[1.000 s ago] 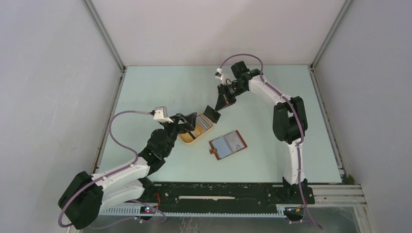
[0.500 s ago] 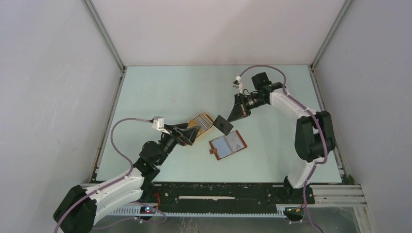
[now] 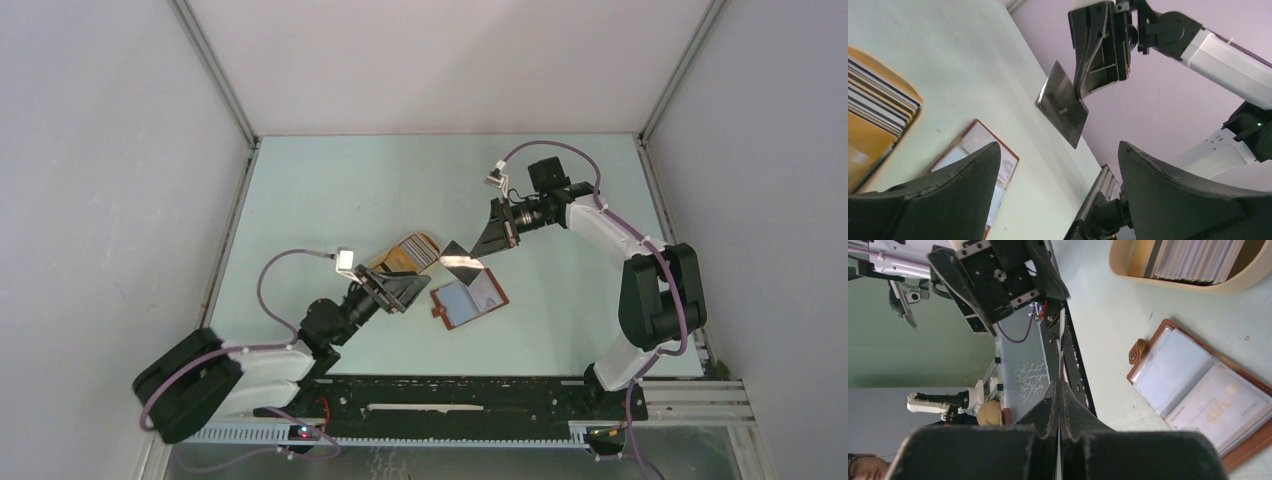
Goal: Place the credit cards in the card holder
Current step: Pick up the credit card from the storage box.
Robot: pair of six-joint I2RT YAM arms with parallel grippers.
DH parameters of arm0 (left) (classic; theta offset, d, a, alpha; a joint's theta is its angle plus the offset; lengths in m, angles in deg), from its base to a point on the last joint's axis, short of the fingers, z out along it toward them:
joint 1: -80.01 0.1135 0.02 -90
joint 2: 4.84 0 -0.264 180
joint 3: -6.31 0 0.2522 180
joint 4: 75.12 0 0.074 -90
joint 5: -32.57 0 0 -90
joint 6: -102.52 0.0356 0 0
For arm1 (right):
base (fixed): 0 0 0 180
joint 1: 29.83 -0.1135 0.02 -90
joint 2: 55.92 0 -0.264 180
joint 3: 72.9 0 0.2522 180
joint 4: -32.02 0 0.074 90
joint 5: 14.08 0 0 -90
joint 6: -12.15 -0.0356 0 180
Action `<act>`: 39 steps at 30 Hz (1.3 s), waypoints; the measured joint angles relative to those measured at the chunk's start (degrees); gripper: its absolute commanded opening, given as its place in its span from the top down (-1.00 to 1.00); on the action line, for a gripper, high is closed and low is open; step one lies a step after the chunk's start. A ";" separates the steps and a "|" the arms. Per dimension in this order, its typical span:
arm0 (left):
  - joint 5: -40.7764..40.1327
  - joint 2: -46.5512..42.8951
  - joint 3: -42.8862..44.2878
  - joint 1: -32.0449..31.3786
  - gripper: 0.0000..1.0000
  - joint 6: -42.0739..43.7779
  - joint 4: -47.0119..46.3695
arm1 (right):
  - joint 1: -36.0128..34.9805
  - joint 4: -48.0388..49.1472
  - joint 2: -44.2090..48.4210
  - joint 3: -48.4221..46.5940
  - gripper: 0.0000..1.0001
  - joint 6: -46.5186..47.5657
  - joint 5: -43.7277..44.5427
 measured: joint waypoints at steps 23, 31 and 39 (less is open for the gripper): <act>-3.02 23.41 7.87 -5.90 -0.04 -10.29 -17.03 | -3.06 2.21 0.00 0.28 1.00 -1.25 -3.85; -3.19 23.71 7.87 -5.90 0.93 -11.61 -17.09 | -3.41 2.19 0.00 0.28 1.00 -1.25 -3.87; -2.99 23.89 7.67 -5.88 1.00 -9.51 -17.77 | -3.19 -1.53 0.42 -0.04 0.02 4.85 -0.20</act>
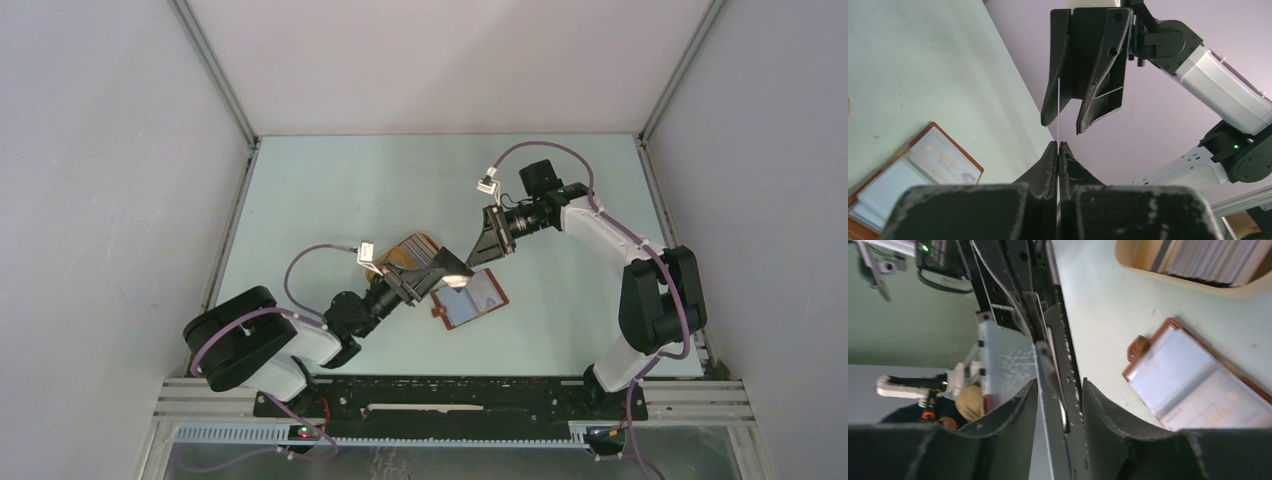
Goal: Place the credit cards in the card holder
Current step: Pick up the credit card from the storage box.
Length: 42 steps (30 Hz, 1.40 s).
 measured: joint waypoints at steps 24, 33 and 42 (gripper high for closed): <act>5.07 -0.37 2.95 0.07 1.00 5.97 26.69 | 0.26 0.94 -1.81 4.94 -0.11 21.97 36.35; 6.05 4.39 5.03 0.07 1.00 4.37 28.37 | 0.28 -1.57 -9.20 0.50 -0.24 14.38 38.47; 6.64 6.54 5.38 1.22 1.00 3.34 28.26 | -0.66 -1.95 -12.72 -3.69 -0.25 11.67 37.68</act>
